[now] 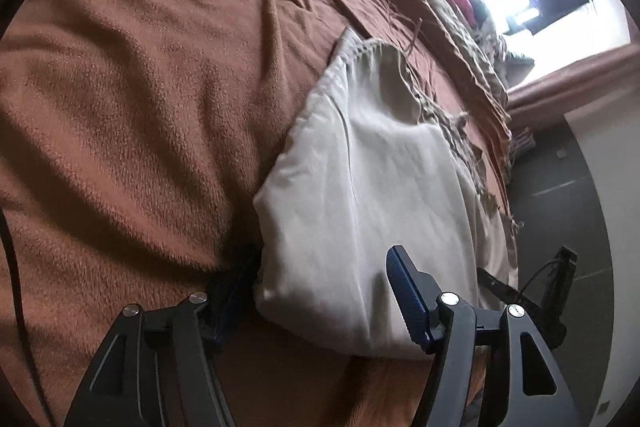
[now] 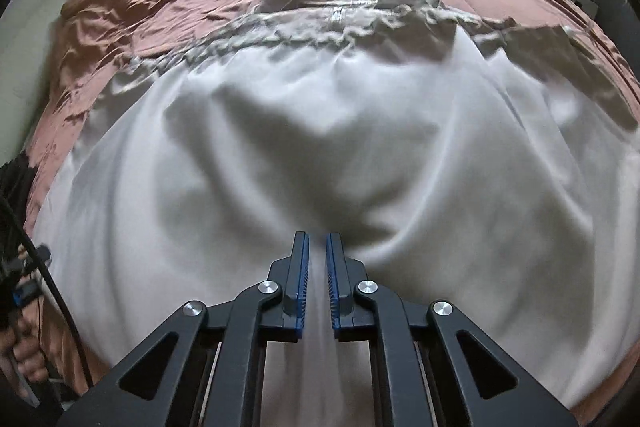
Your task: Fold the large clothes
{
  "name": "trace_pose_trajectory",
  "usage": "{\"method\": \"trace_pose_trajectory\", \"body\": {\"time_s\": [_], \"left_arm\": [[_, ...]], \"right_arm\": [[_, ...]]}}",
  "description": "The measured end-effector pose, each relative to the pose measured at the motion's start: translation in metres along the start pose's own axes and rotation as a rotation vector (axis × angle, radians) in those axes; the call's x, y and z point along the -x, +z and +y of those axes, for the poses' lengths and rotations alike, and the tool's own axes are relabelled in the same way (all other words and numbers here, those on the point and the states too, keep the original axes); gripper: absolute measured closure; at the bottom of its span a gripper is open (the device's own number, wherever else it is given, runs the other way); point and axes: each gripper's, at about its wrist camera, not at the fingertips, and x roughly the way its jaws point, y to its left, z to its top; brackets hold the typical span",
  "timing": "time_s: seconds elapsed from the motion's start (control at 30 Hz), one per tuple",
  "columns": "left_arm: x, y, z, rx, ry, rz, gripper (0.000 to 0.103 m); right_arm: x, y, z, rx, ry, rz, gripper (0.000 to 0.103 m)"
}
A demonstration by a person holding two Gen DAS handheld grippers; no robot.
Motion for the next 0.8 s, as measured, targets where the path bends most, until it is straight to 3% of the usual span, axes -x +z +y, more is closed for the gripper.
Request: {"method": "trace_pose_trajectory", "body": {"time_s": [0.2, 0.53, 0.67, 0.8], "left_arm": [[0.0, 0.002, -0.002, 0.027, 0.069, -0.032, 0.052], [0.004, -0.001, 0.004, 0.074, 0.112, -0.051, 0.066], [0.008, -0.002, 0.001, 0.084, 0.124, -0.053, 0.078], [0.021, -0.001, -0.011, 0.076, 0.109, -0.075, 0.081]], "right_arm": [[-0.029, 0.046, 0.003, -0.009, -0.035, 0.018, 0.098], [-0.079, 0.11, -0.009, -0.039, -0.078, 0.026, 0.098], [-0.077, 0.114, -0.017, -0.073, -0.026, 0.035, 0.098], [-0.039, 0.092, -0.017, -0.053, 0.006, -0.041, 0.097]]}}
